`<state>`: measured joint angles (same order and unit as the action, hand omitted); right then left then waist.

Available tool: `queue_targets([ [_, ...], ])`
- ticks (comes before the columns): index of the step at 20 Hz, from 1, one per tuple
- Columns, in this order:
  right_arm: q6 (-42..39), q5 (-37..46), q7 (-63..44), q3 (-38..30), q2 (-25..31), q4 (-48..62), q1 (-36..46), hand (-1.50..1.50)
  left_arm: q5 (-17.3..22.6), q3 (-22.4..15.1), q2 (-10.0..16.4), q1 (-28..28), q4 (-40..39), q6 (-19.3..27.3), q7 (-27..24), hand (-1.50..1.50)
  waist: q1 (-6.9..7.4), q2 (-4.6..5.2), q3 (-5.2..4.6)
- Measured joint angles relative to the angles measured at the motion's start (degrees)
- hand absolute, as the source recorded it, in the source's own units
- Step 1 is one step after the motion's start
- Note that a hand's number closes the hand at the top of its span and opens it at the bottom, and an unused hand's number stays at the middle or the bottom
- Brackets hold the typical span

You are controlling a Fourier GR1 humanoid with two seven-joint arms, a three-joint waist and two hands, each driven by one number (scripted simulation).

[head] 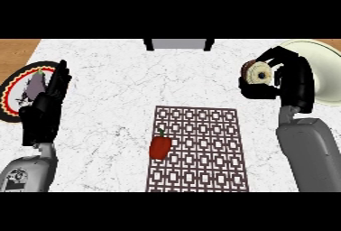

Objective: Pick the cupcake from the placemat and place it in the bowl

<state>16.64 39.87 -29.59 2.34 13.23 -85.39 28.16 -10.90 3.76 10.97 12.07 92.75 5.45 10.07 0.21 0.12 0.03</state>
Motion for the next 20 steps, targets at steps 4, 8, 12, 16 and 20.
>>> queue_targets([
  [4, 1.69, -4.93, 8.39, -7.35, 4.13, 7.07, 1.7, 1.5, 0.8, 0.9, 0.65, -0.29, 0.5, -0.85, 0.07, 0.0, 0.22, 0.06, 0.01],
  [8, 4.95, -6.32, 17.21, -12.18, 7.36, 17.18, 3.74, 1.5, 0.05, 0.3, -0.15, 0.42, -0.4, -0.38, -0.55, 0.0, 0.45, 0.21, 0.02],
  [12, 7.57, -5.99, 24.97, -15.94, 11.97, 29.08, 7.05, 1.5, -0.42, -0.28, -0.63, 0.96, -0.37, -0.25, -0.33, 0.0, 0.98, 0.4, 0.06],
  [16, 11.41, -2.9, 29.69, -17.89, 16.72, 40.45, 9.99, 1.5, -0.57, -0.66, -0.63, 1.31, -0.1, -0.59, -0.21, 0.0, 1.83, 0.71, 0.09],
  [20, 16.07, -1.49, 34.97, -20.07, 19.64, 51.26, 12.48, 1.5, -0.15, -0.6, -0.64, 1.61, -0.08, -1.06, -0.13, 0.0, 2.57, 1.03, 0.17],
])
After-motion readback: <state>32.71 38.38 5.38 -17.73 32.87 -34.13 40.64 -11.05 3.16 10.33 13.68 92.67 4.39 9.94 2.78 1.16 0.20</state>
